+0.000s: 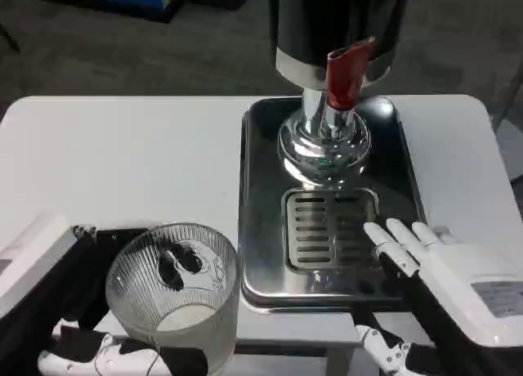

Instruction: Grasp the cup under the faucet to collect the drink, then remove the cup.

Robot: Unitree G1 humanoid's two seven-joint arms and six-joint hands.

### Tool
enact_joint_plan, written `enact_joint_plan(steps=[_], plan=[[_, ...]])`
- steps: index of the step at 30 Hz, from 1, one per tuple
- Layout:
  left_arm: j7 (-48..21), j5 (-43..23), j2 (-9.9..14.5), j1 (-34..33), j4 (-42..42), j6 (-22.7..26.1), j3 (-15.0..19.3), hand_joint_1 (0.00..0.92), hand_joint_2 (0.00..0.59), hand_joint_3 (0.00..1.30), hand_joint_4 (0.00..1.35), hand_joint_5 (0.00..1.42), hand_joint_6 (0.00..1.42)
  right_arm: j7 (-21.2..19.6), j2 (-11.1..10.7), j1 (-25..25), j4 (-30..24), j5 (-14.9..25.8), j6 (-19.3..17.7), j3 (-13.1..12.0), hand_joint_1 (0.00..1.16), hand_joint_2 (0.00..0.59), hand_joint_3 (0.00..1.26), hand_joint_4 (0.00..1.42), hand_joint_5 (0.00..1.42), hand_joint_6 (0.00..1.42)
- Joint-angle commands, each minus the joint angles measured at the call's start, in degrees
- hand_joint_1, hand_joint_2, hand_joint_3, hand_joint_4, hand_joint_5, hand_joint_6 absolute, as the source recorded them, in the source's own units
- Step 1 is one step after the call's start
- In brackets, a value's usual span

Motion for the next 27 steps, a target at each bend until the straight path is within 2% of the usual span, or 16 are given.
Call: enact_joint_plan(steps=[1, 21, 25, 27], plan=[[0.2, -0.2, 0.4, -0.1, 0.0, 0.1, 0.3, 0.635, 0.000, 0.97, 1.15, 1.33, 1.42, 0.6, 0.5, 0.6, -0.7, -0.2, 0.0, 0.0, 0.31, 0.525, 0.04, 0.00, 0.00, 0.00], [0.7, 0.1, -0.3, -0.6, -0.1, 0.8, -0.5, 0.635, 0.000, 0.97, 1.15, 1.33, 1.42, 0.8, 1.6, 0.8, -1.2, -0.1, 0.4, -0.9, 0.30, 0.525, 0.05, 0.00, 0.00, 0.00], [1.6, 1.2, -1.4, -2.1, 0.0, 1.7, -1.8, 0.635, 0.000, 0.97, 1.15, 1.33, 1.42, 0.5, 1.8, 1.1, -1.7, 0.4, 1.1, -2.4, 0.30, 0.525, 0.05, 0.00, 0.00, 0.00], [2.0, 2.3, -2.2, -3.9, 0.5, 2.4, -3.1, 0.635, 0.000, 0.97, 1.15, 1.33, 1.42, 0.3, 1.9, 1.4, -2.5, 1.0, 1.8, -3.9, 0.30, 0.525, 0.05, 0.00, 0.00, 0.00]])
